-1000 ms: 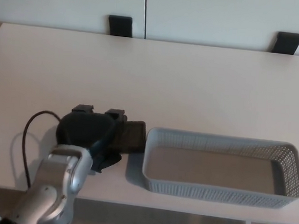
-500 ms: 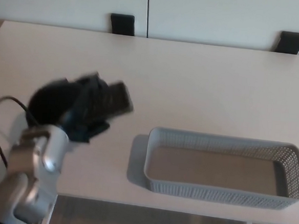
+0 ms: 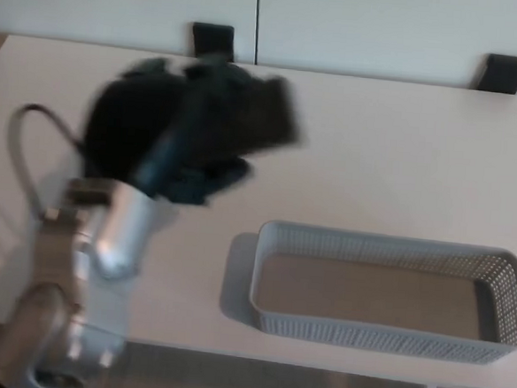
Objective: The robot walks towards a desk on which an eraser is kept on the left hand side and a container is kept on the right hand side. The robot picks up the eraser using its left hand and places it in the container.
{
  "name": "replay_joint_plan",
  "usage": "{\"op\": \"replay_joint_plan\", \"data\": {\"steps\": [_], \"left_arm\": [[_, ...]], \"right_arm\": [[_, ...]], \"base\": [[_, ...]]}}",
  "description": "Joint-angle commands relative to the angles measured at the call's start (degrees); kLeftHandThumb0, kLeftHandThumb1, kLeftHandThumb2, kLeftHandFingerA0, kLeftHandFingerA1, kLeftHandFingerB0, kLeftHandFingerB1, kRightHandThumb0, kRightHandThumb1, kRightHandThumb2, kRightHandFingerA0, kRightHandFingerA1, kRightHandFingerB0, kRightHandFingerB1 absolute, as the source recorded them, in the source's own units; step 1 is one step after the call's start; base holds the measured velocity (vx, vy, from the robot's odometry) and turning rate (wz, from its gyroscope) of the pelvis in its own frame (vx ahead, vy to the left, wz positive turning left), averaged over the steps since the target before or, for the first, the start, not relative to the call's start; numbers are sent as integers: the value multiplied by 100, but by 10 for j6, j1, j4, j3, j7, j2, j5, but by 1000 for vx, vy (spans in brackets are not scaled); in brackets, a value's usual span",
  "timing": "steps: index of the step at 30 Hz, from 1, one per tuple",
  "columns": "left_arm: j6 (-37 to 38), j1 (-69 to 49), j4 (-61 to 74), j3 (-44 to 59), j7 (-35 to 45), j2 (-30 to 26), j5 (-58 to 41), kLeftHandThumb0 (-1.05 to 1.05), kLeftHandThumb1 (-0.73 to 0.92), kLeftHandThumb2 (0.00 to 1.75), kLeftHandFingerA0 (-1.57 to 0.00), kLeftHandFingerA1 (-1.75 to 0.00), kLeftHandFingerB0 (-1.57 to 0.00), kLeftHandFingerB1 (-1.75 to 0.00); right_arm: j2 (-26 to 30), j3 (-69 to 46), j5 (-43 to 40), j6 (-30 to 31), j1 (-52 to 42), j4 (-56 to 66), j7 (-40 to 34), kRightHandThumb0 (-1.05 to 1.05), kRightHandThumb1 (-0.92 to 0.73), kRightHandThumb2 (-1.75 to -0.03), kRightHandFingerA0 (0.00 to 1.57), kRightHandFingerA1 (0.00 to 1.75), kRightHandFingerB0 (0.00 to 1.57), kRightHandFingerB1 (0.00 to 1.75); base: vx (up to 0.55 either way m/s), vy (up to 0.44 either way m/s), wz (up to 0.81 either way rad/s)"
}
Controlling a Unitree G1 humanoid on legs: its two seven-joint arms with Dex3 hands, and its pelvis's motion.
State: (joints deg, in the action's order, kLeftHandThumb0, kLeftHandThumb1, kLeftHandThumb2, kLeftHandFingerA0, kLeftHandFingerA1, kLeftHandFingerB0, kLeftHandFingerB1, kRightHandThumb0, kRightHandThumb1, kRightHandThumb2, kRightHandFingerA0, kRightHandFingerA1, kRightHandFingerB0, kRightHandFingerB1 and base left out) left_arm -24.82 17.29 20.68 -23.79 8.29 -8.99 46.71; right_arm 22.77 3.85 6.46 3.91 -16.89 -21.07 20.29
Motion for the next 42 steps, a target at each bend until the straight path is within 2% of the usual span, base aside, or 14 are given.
{"op": "replay_joint_plan", "data": {"steps": [1, 2, 3, 5, 8, 10, 12, 15, 17, 21, 23, 26, 27, 42], "left_arm": [[-21, 14, 16, -78, 71, 23, 48, -34, 76, 62, -79, -147, -73, -100], [-25, 18, 14, -92, 77, 31, 50, -33, 75, 64, -79, -148, -80, -87], [-40, 29, 8, -110, 95, 41, 65, -32, 59, 99, -96, -108, -71, -71], [-35, 32, -3, -118, 86, 52, 62, -29, 70, 61, -95, -123, -74, -54], [-40, 43, -36, -128, 90, 76, 50, -33, 74, 65, -86, -149, -76, -63], [-55, 51, -52, -137, 103, 92, 57, -35, 75, 65, -84, -147, -77, -67], [-68, 53, -69, -147, 107, 107, 62, -36, 77, 63, -89, -104, -68, -51], [-64, 48, -87, -158, 93, 115, 71, -37, 72, 66, -86, -136, -78, -64], [-57, 47, -109, -164, 75, 118, 77, -33, 74, 63, -72, -161, -66, -116], [-56, 53, -136, -164, 71, 122, 80, -35, 75, 62, -75, -153, -65, -114], [-44, 49, -146, -157, 62, 125, 65, -34, 71, 65, -82, -142, -77, -76], [-68, 63, -144, -160, 127, 120, 61, -47, 72, 62, -74, -80, -49, -38], [-83, 72, -142, -183, 182, 100, 84, -95, 62, 94, 0, -1, 0, 0], [-105, 91, -32, -140, 273, 63, 71, -105, 72, 111, 0, -1, 0, 0]], "right_arm": [[10, 5, 3, -9, 1, -7, 8, -41, -68, -59, 46, 43, 41, 37], [9, 2, -1, -9, 0, -6, 10, -41, -68, -59, 45, 43, 41, 37], [10, 2, 0, -8, -3, 3, 9, -41, -68, -59, 46, 43, 42, 37], [10, 2, 0, -11, -2, 5, 10, -43, -50, -88, 42, 58, 31, 50], [13, 7, 10, -10, 3, 3, 6, -44, -51, -88, 42, 57, 31, 50], [16, 10, 13, -5, 4, 9, 8, -45, -51, -88, 42, 57, 31, 50], [21, 16, 21, -7, 6, 7, 8, -49, -53, -88, 41, 56, 32, 49], [23, 16, 17, -4, 6, 8, 12, -49, -53, -88, 41, 56, 31, 49], [24, 18, 19, 1, 5, 17, 11, -52, -54, -87, 39, 54, 33, 48], [26, 21, 21, -2, 7, 19, 11, -49, -54, -87, 41, 55, 32, 49], [29, 24, 26, -3, 9, 21, 10, -51, -54, -88, 40, 55, 33, 49], [31, 27, 28, -4, 14, 21, 11, -51, -54, -88, 40, 55, 32, 49], [30, 27, 28, -1, 16, 20, 10, -51, -54, -88, 40, 55, 32, 49], [27, 22, 21, 10, 26, 34, 14, -48, -52, -86, 39, 55, 31, 49]], "base": [[0, 0, 0], [0, 0, 0], [0, 0, 0], [0, 0, 0], [0, 0, 0], [0, 0, 0], [0, 0, 0], [0, 0, 0], [0, 0, 0], [0, 0, 0], [0, 0, 0], [0, 0, 0], [0, 0, 0], [0, 0, 0]]}}
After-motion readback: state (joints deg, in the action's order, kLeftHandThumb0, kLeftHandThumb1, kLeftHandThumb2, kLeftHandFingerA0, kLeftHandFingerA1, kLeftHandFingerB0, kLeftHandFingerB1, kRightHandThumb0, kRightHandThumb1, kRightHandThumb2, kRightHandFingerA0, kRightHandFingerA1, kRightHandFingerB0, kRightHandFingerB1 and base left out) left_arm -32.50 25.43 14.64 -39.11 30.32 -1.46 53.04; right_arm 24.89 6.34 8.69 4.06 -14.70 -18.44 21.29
